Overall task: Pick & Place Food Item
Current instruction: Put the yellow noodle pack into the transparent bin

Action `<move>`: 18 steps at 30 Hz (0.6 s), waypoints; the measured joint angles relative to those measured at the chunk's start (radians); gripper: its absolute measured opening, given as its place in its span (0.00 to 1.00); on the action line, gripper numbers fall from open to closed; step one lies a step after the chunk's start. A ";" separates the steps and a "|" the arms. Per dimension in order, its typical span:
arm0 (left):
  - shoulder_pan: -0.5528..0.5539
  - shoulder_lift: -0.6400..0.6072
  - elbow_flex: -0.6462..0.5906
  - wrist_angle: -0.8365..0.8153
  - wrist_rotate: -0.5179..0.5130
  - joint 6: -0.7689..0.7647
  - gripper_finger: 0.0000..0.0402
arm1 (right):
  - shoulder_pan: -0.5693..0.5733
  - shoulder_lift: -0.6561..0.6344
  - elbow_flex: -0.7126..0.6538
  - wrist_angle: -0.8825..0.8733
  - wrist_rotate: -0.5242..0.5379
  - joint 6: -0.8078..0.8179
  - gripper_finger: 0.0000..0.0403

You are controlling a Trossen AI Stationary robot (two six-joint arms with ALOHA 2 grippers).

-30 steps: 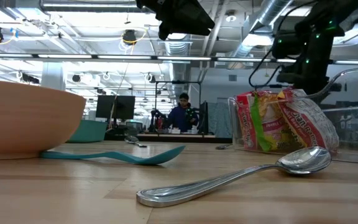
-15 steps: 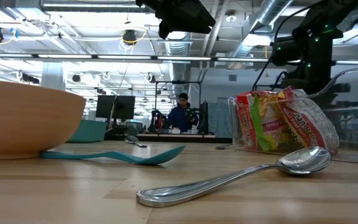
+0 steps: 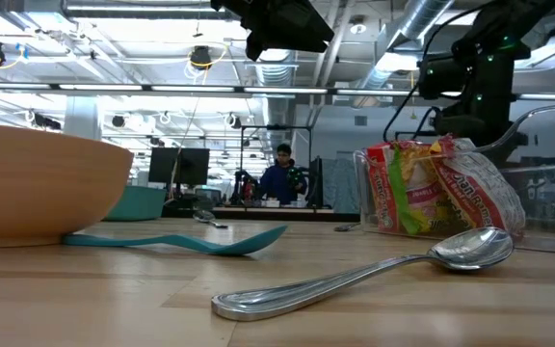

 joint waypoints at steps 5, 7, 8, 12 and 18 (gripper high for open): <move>0.000 0.000 0.000 0.000 0.000 0.000 0.27 | 0.061 0.000 0.000 0.048 -0.001 -0.104 0.20; 0.000 0.000 0.000 0.000 0.000 0.000 0.27 | 0.083 0.000 0.000 0.073 0.000 -0.152 0.20; 0.000 0.000 0.000 0.000 0.000 0.000 0.27 | 0.094 0.000 0.000 0.081 0.000 -0.172 0.20; 0.000 0.000 0.000 0.000 0.000 0.000 0.27 | 0.134 0.000 0.000 0.101 -0.001 -0.250 0.20; 0.000 0.000 0.000 0.017 0.000 0.000 0.27 | 0.164 0.000 0.000 0.156 -0.001 -0.306 0.20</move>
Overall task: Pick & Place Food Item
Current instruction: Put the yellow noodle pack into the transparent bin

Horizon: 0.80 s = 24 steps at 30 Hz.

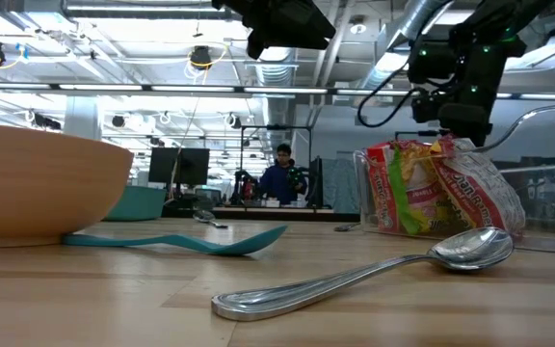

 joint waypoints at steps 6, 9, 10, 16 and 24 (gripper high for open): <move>0.000 0.000 0.000 0.007 0.000 0.000 0.27 | 0.044 0.000 0.000 0.030 -0.041 0.005 0.20; 0.000 0.000 0.000 0.007 0.000 0.000 0.27 | 0.073 0.000 0.000 0.036 -0.063 0.008 0.20; 0.000 0.000 0.000 0.007 0.000 0.000 0.27 | 0.082 0.000 0.000 0.039 -0.067 0.013 0.20; 0.000 0.000 0.000 0.007 0.000 0.000 0.27 | 0.135 0.000 0.000 0.062 -0.076 0.022 0.20; 0.000 0.000 0.000 0.007 0.000 0.000 0.27 | 0.128 0.000 0.000 0.098 -0.077 0.018 0.20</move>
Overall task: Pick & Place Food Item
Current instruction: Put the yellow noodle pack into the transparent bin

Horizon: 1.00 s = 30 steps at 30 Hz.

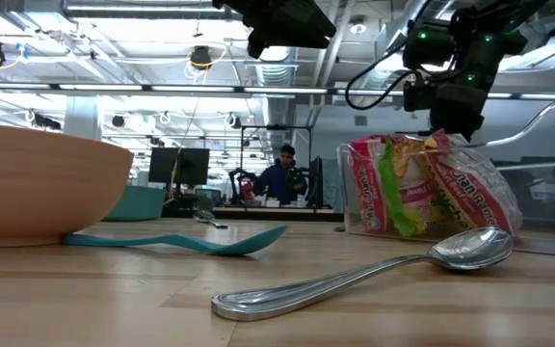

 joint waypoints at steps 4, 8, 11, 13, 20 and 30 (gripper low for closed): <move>0.000 0.000 0.000 0.000 0.000 0.000 0.27 | -0.032 0.000 0.000 -0.001 0.002 -0.060 0.20; 0.000 0.000 0.000 0.000 0.000 0.000 0.27 | -0.059 0.000 0.000 -0.019 0.004 -0.176 0.20; 0.000 0.000 0.000 0.000 0.000 0.000 0.27 | -0.064 0.000 0.000 -0.055 0.006 -0.283 0.20; 0.000 0.000 0.000 0.000 0.000 0.000 0.27 | -0.064 0.000 0.000 -0.073 0.006 -0.341 0.20; 0.000 0.000 0.000 -0.001 0.000 0.000 0.27 | -0.061 0.000 0.000 -0.074 0.006 -0.422 0.20; 0.000 0.000 0.000 -0.001 0.000 0.000 0.27 | -0.054 0.000 0.000 -0.069 0.029 -0.450 0.30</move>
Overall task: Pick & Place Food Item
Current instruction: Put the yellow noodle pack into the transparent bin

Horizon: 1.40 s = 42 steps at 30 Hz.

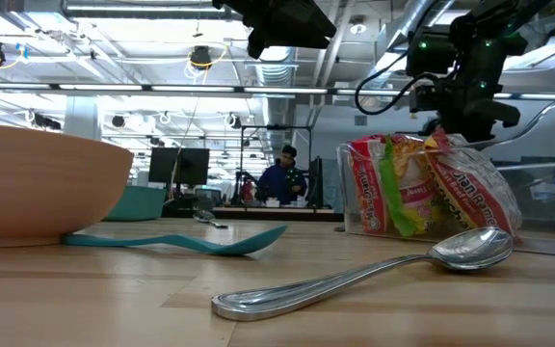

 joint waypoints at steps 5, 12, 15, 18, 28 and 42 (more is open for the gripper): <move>0.000 0.000 0.000 0.000 0.000 0.000 0.27 | 0.000 0.000 0.000 0.021 0.000 -0.086 0.44; 0.000 0.000 0.000 0.000 0.000 0.002 0.27 | 0.001 0.028 0.000 0.042 0.043 -0.156 0.53; 0.002 0.000 0.000 0.000 0.000 0.003 0.27 | 0.001 0.082 0.000 0.048 0.076 -0.156 0.52; 0.002 0.000 0.000 -0.001 0.000 0.003 0.27 | 0.001 0.139 0.000 0.048 0.089 -0.156 0.51; 0.002 0.000 0.000 -0.002 0.000 0.004 0.27 | 0.023 0.239 0.000 0.069 0.187 -0.114 0.45; 0.002 0.000 0.000 -0.001 0.000 0.004 0.27 | 0.033 0.229 0.000 0.071 0.196 -0.075 0.23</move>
